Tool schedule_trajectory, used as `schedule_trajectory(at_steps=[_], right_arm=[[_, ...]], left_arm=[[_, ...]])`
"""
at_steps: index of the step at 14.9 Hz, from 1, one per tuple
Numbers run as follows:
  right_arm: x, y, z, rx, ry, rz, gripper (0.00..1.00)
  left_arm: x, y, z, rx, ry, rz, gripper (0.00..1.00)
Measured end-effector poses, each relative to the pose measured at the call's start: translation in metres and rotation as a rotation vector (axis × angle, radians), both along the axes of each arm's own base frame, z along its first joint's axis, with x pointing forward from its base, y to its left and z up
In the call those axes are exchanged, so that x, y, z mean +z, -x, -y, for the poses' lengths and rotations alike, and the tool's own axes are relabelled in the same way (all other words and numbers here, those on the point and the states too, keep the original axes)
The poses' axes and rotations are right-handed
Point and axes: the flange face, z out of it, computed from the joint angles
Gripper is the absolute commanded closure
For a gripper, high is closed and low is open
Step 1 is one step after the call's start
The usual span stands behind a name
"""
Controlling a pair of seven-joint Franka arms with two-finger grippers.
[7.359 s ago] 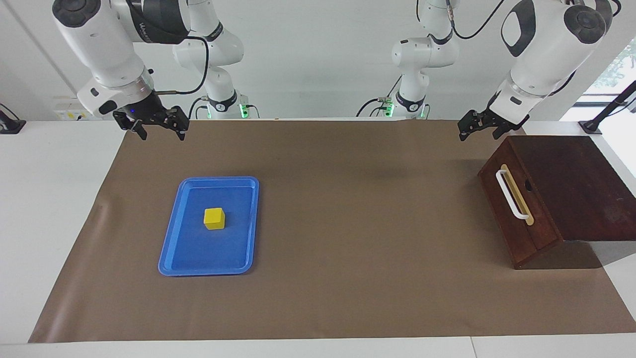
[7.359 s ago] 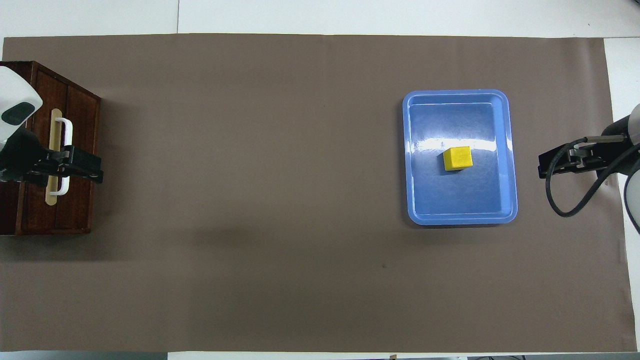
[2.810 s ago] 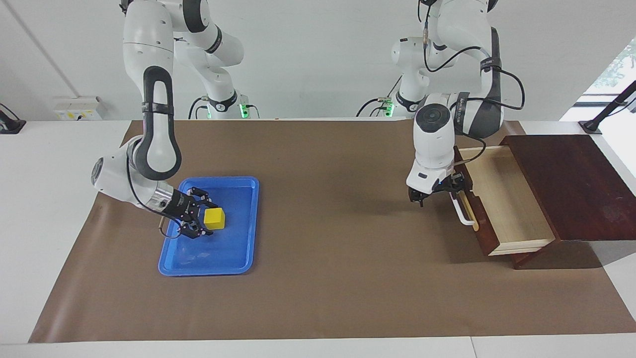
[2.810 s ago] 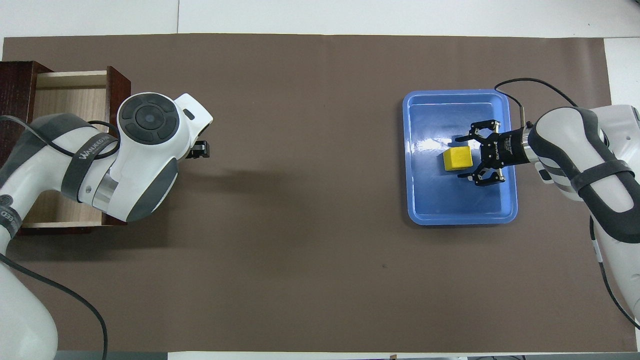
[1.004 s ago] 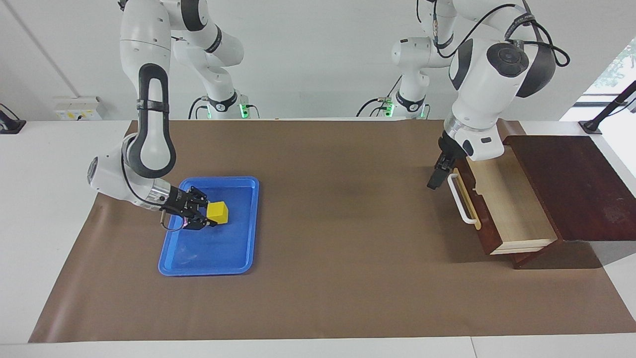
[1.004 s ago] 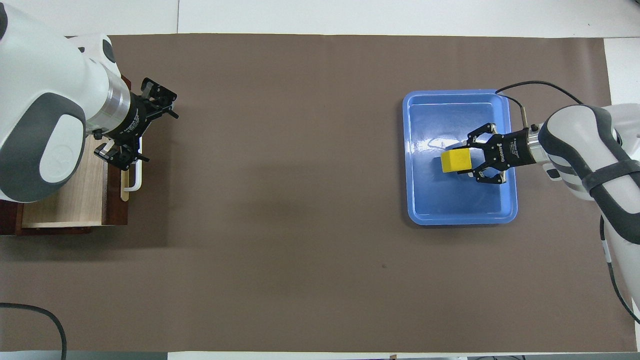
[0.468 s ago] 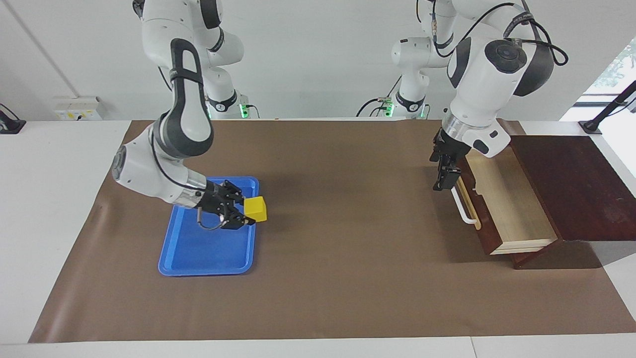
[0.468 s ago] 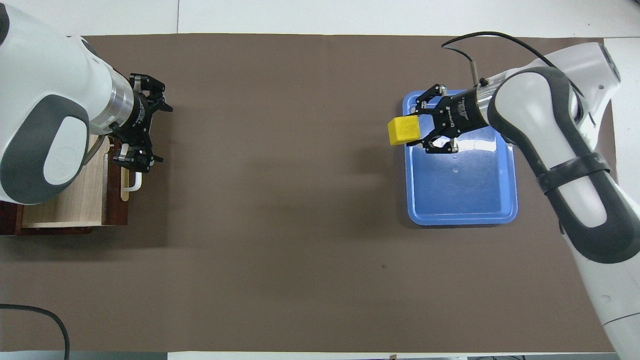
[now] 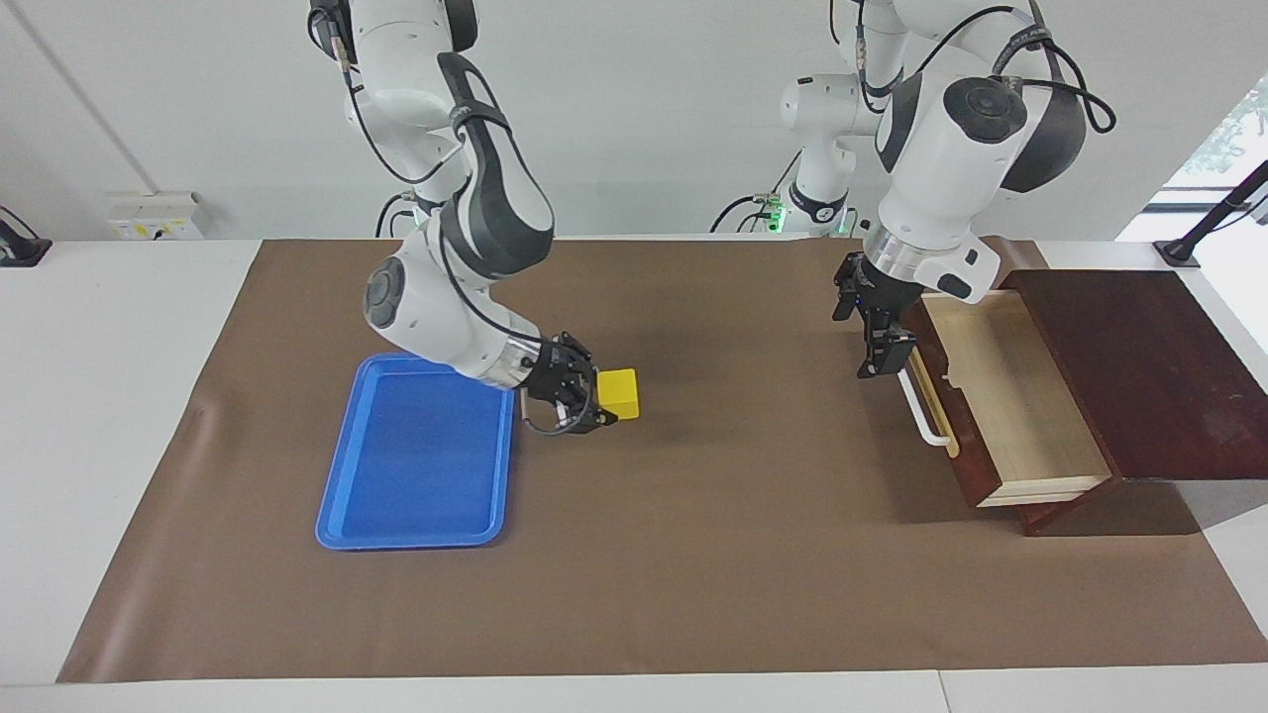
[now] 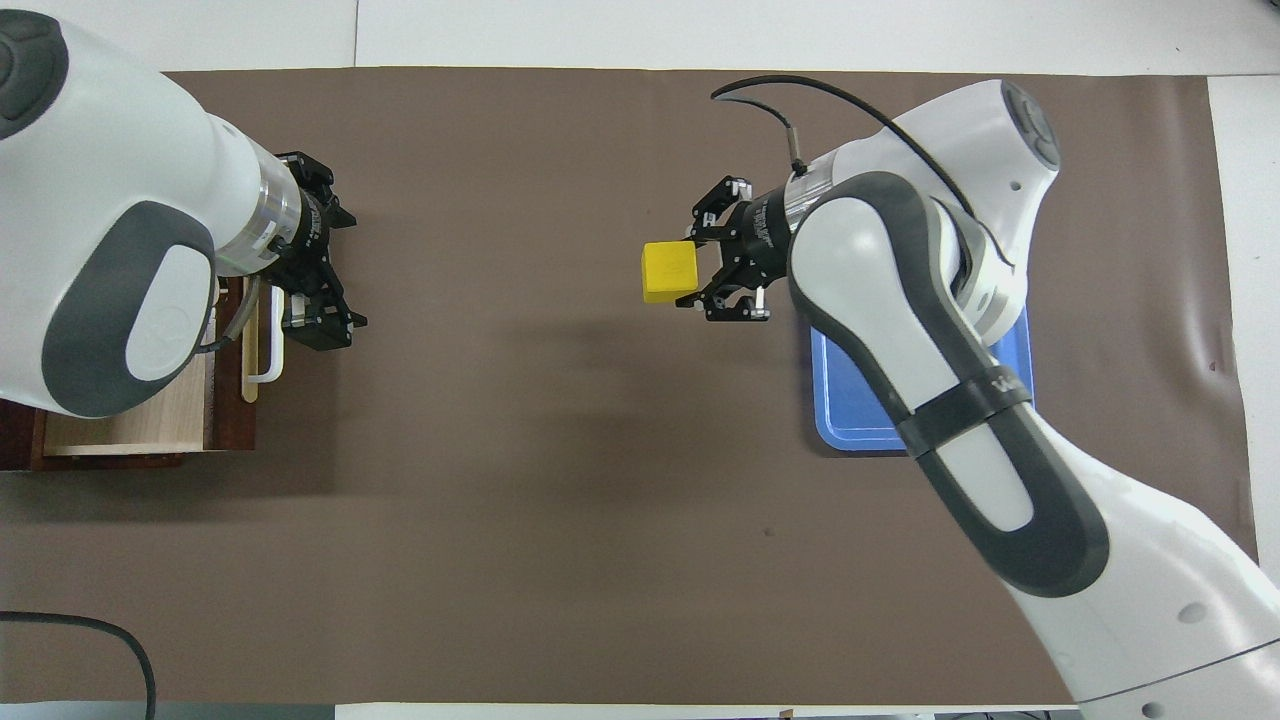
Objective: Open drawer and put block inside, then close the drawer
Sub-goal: 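Carry the cube toward the left gripper while the left gripper approaches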
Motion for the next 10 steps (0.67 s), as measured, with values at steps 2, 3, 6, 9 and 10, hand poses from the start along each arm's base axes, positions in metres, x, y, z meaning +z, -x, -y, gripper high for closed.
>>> schedule_trajectory(at_steps=[2,3,6,9,10], right_arm=[[0.000,0.013,-0.036,-0.001,0.006,-0.006,1.00],[0.001,0.019,-0.050,-0.007,0.008,-0.004,1.00],[0.001,0.025,-0.071,-0.028,0.010,0.009,1.00],[0.002,0.024,-0.071,-0.045,0.002,0.010,1.00],[0.002,0.024,-0.072,-0.049,0.000,0.011,1.00]], left_arm=[[-0.015,0.005,0.031,0.042,-0.018,-0.013,0.00],[-0.021,0.005,0.040,0.057,-0.023,-0.015,0.00],[-0.022,-0.004,0.048,0.087,-0.015,-0.010,0.00],[-0.018,0.000,0.063,0.089,-0.010,-0.005,0.00],[-0.020,0.000,0.065,0.090,-0.008,-0.004,0.00]])
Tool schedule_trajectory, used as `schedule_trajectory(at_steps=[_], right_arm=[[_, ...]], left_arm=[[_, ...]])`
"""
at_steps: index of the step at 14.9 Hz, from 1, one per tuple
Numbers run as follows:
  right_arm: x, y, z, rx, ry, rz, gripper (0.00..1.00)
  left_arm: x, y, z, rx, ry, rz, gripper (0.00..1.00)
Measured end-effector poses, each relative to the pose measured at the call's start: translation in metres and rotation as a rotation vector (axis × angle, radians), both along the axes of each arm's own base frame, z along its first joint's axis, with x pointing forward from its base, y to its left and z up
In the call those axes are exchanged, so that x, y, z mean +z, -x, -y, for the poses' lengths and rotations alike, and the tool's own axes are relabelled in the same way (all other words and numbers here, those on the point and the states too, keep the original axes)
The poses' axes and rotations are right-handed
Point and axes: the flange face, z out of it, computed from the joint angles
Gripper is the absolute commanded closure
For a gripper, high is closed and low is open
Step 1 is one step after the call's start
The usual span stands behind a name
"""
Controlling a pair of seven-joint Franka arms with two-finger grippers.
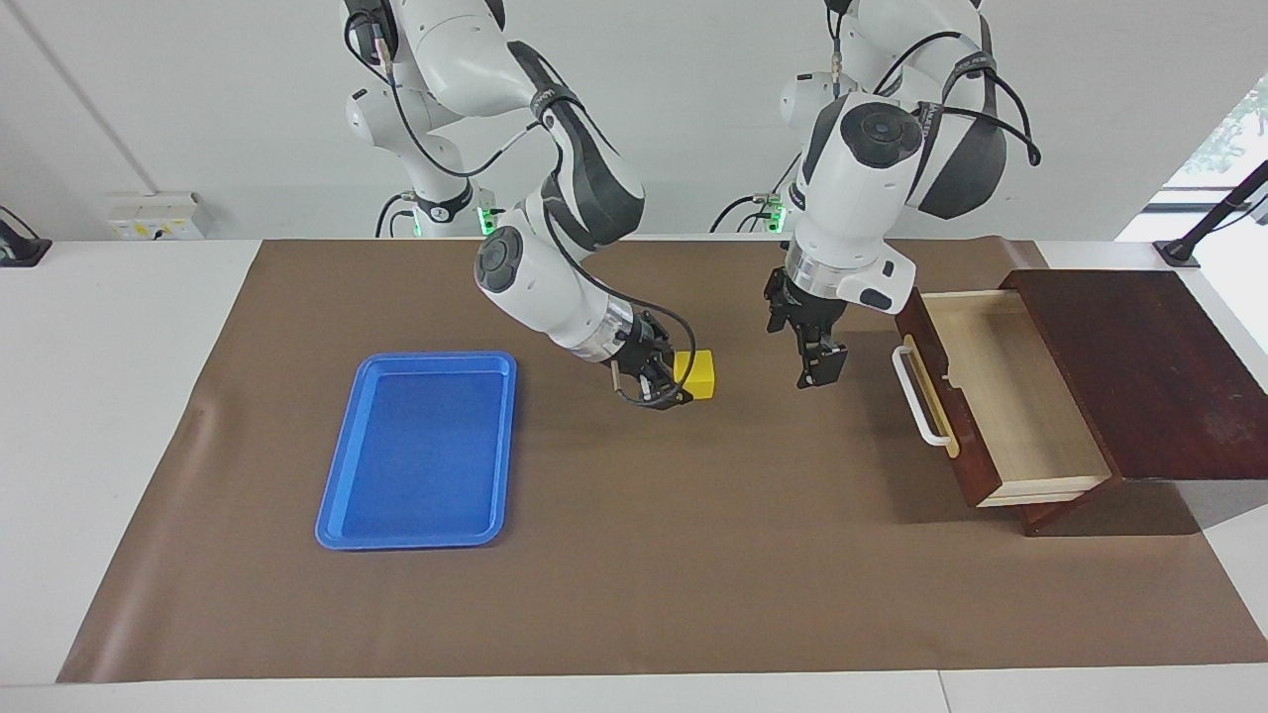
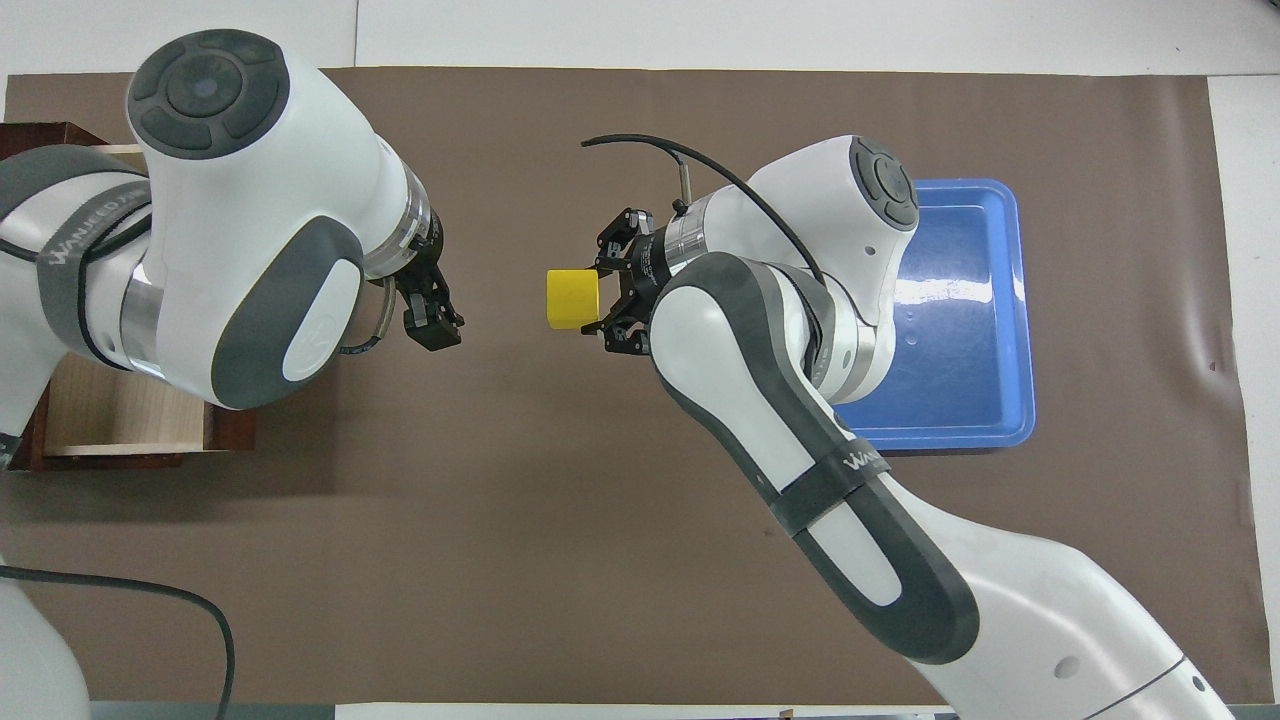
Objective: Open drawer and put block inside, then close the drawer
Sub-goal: 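Carry the cube toward the left gripper while the left gripper approaches, then grasp the cube with the left gripper while the right gripper opens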
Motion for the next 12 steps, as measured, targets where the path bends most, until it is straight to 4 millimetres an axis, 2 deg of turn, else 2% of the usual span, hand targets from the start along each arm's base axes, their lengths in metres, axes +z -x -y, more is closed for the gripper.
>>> schedule_trajectory(at_steps=[3,6,8,12], right_arm=[[0.002,0.005,-0.012,-0.011,-0.001,-0.002,1.00],[0.002,0.009,-0.020,-0.019,-0.002,0.002,1.00],[0.002,0.009,-0.022,-0.020,-0.002,0.004,1.00],[0.003,0.009,-0.021,-0.023,-0.002,0.008,1.00]], left_arm=[[-0.015,-0.001,0.008,-0.010,-0.001,-0.017,0.00],[-0.026,0.009,0.043,-0.048,0.013,-0.007,0.00],[-0.028,0.014,0.057,-0.059,0.018,0.000,0.00],[-0.034,0.016,0.058,-0.062,0.012,-0.009,0.00]])
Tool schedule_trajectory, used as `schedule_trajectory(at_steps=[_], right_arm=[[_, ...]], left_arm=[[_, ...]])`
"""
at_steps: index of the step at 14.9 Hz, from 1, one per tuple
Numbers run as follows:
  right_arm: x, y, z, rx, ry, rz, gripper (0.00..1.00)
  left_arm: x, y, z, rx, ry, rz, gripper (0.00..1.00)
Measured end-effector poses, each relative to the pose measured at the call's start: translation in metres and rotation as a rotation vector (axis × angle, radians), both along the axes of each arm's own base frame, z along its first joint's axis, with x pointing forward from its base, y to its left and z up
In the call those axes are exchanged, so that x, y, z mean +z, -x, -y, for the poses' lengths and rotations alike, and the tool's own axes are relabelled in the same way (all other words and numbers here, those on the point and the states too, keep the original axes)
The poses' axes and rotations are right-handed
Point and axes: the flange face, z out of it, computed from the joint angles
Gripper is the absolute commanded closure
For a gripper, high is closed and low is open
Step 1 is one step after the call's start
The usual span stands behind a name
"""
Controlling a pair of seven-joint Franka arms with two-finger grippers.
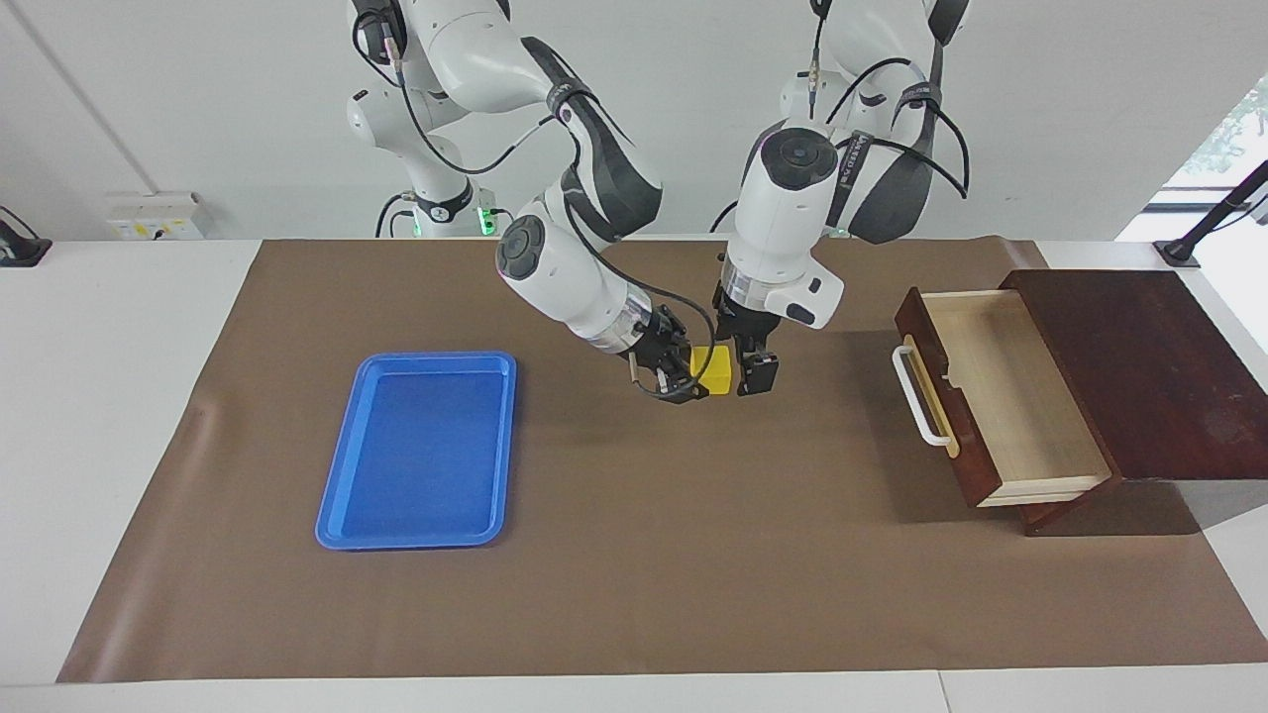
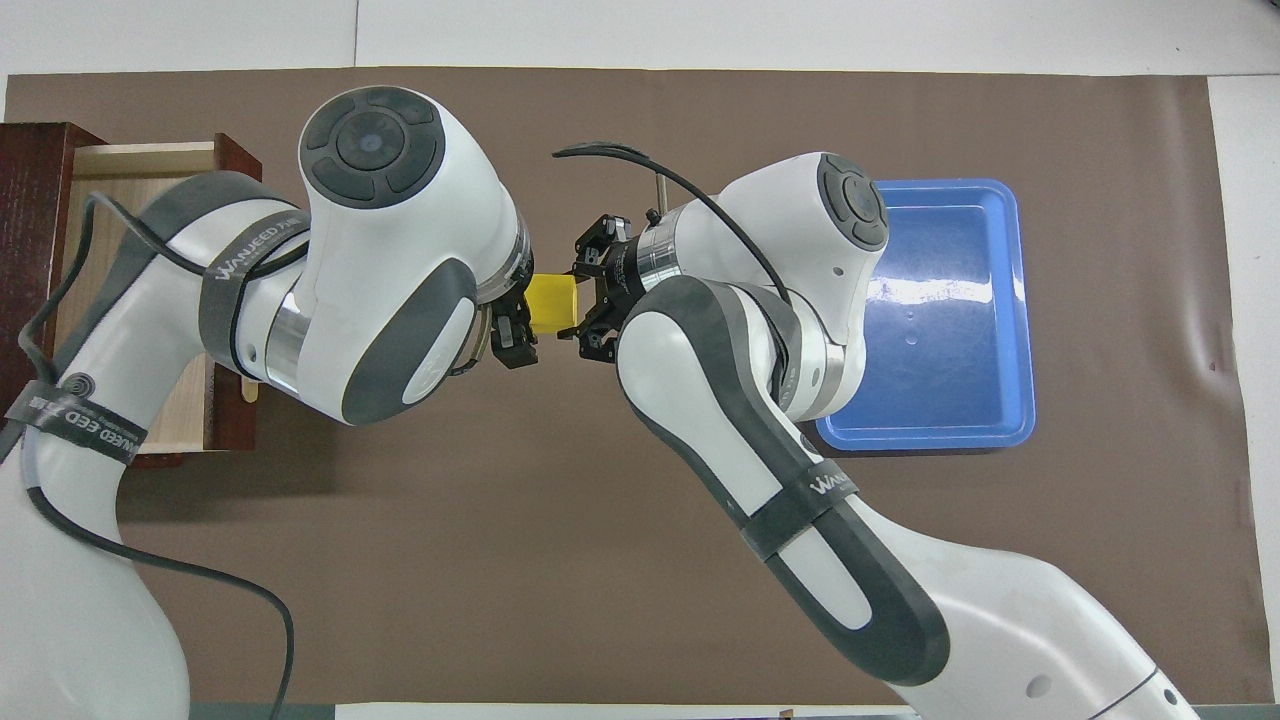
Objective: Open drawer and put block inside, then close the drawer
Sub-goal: 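Grasp the cube with the left gripper while the right gripper opens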
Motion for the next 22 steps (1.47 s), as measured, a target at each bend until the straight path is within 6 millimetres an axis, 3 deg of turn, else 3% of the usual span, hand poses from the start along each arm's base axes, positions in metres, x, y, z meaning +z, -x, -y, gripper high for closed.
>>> schedule_trajectory(at_steps=[9,10,11,13,14,15,22], right_arm=[[-0.002,0.000,0.000,-0.001,0.001,-0.001,1.00],[-0.002,0.000,0.000,-0.001,0.001,-0.001,1.00],[-0.002,0.000,0.000,-0.001,0.001,-0.001,1.00],[-0.002,0.000,0.000,-0.001,0.002,-0.001,1.00],[-0.002,0.000,0.000,0.000,0.002,-0.002,1.00],[-0.003,0.001,-0.001,0.001,0.002,-0.004,1.00],[-0.004,0.001,-0.002,0.003,0.003,-0.003,1.00]], left_arm=[[-0.013,0.014,0.020,-0.050,-0.005,-0.006,0.00],[-0.014,0.014,0.021,-0.053,-0.005,-0.007,0.05],[-0.014,0.014,0.021,-0.053,-0.005,-0.007,0.20],[-0.014,0.014,0.021,-0.053,-0.006,-0.007,0.61],[-0.014,0.014,0.021,-0.053,-0.006,-0.007,0.87],[-0.013,0.012,0.020,-0.052,-0.005,0.006,1.00],[-0.012,0.009,0.017,-0.067,-0.005,0.017,1.00]])
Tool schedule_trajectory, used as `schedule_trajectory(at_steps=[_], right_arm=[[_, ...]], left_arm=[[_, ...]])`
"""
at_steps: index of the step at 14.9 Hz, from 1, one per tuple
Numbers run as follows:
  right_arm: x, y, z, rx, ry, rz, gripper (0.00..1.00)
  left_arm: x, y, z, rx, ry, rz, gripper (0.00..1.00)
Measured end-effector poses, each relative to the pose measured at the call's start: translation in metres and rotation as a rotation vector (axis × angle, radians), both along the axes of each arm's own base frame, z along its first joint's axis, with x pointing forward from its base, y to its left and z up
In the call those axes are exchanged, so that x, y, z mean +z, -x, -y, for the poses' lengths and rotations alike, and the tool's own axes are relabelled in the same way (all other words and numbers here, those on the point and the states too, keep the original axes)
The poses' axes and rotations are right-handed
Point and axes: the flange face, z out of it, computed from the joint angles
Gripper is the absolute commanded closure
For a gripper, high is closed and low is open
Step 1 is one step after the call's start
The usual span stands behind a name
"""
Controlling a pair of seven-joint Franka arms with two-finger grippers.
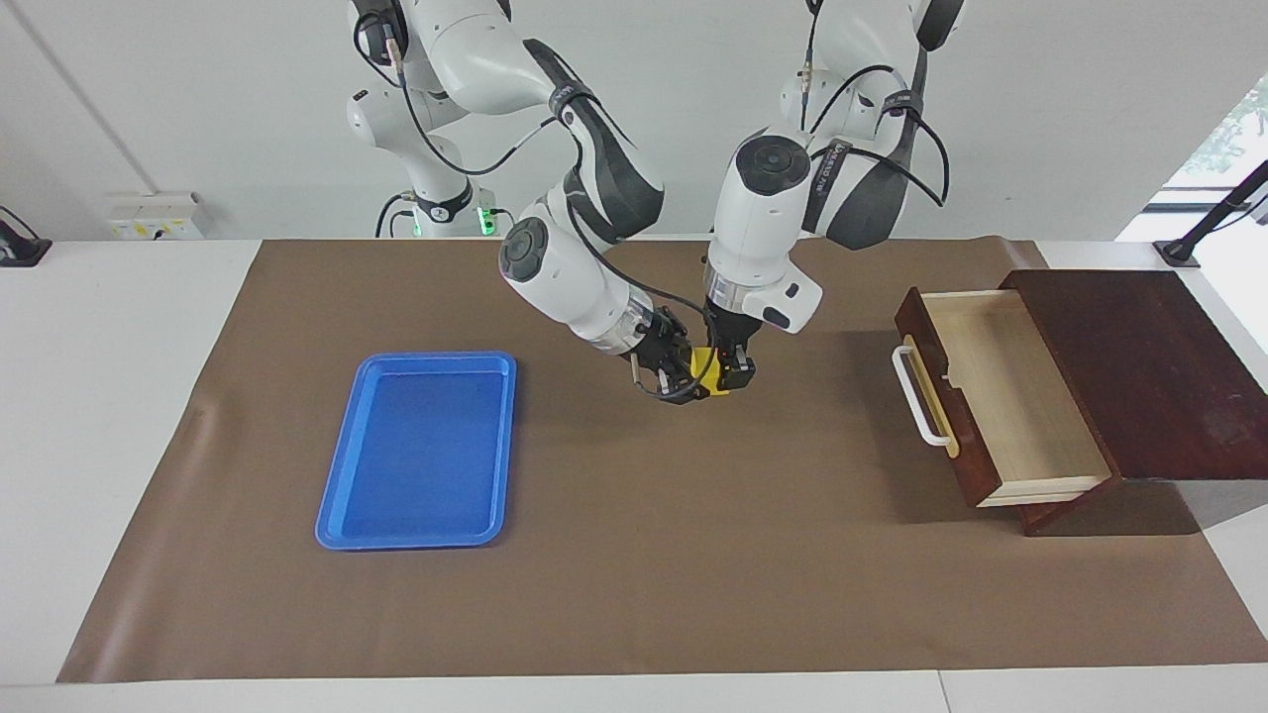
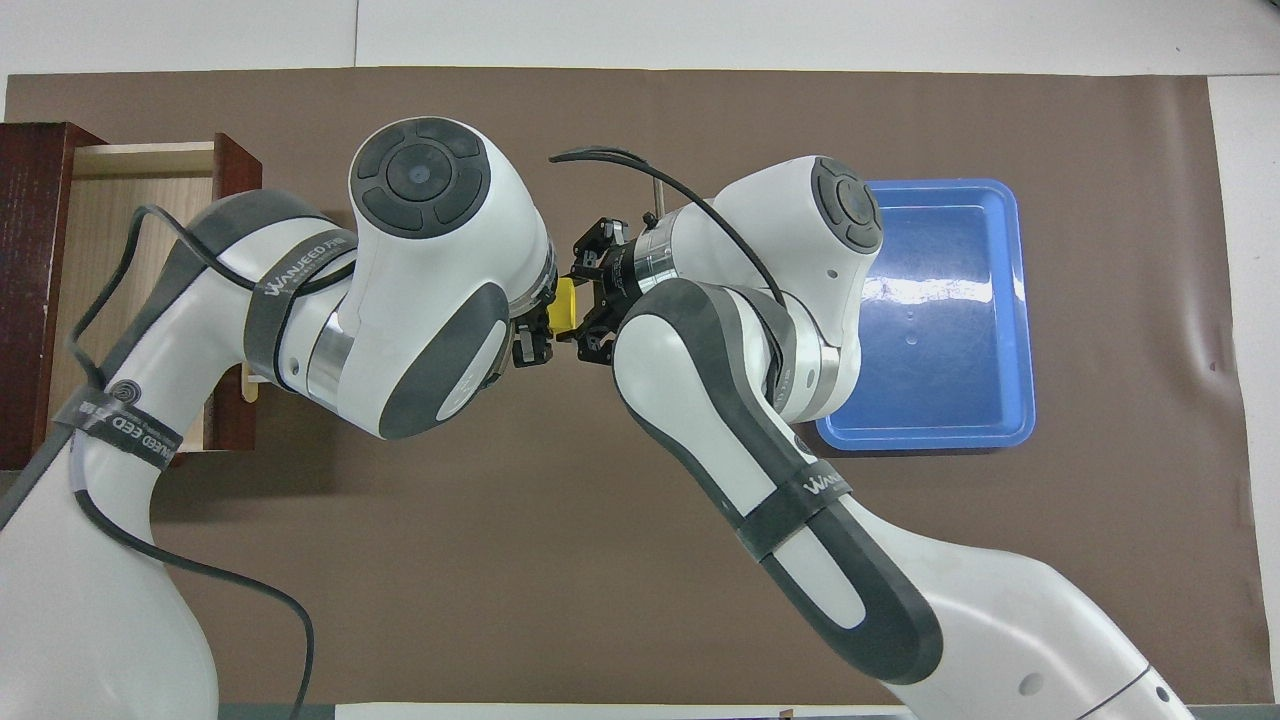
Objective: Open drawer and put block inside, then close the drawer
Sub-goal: 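Grasp the cube with the left gripper while the right gripper opens, then lower the left gripper's cube into the drawer while the right gripper retracts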
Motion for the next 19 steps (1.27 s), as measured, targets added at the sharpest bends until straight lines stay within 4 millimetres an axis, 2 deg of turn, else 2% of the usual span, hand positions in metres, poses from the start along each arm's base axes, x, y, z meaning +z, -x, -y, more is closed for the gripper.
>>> schedule_trajectory(at_steps=[1,2,3,6,8,10,12,13,15,17,19], right_arm=[[0.000,0.000,0.000,0.000,0.000,0.000,0.70],[0.001,0.000,0.000,0.000,-0.001,0.001,0.20],[0.001,0.000,-0.001,0.000,-0.002,0.001,0.02],[0.003,-0.004,0.004,-0.017,-0.003,0.014,0.00],[0.002,-0.011,0.016,-0.034,-0.001,0.010,0.00],[0.003,-0.020,0.039,-0.049,0.000,-0.016,0.00],[0.012,-0.031,0.075,-0.060,-0.003,-0.041,0.00],[0.019,-0.037,0.097,-0.050,-0.002,-0.038,0.00],[0.036,-0.043,0.150,0.006,0.028,-0.010,0.00],[0.055,-0.040,0.196,0.112,0.098,0.029,0.00],[0.073,-0.031,0.231,0.238,0.167,0.070,0.00]], left_arm=[[0.000,0.000,0.000,0.000,0.000,0.000,1.00],[0.001,0.000,-0.001,-0.001,-0.001,-0.001,1.00],[0.001,-0.001,-0.001,-0.002,-0.002,-0.002,1.00],[0.005,-0.008,-0.019,0.028,-0.017,-0.020,1.00],[0.013,-0.018,-0.041,0.036,-0.027,-0.032,1.00],[0.027,-0.029,-0.074,0.023,-0.037,-0.046,1.00],[0.047,-0.041,-0.126,0.009,-0.029,-0.055,1.00],[0.059,-0.046,-0.160,0.001,-0.010,-0.058,1.00],[0.083,-0.053,-0.241,-0.006,0.025,-0.057,1.00],[0.095,-0.056,-0.314,-0.004,0.058,-0.047,1.00],[0.095,-0.056,-0.357,-0.010,0.073,-0.041,1.00]])
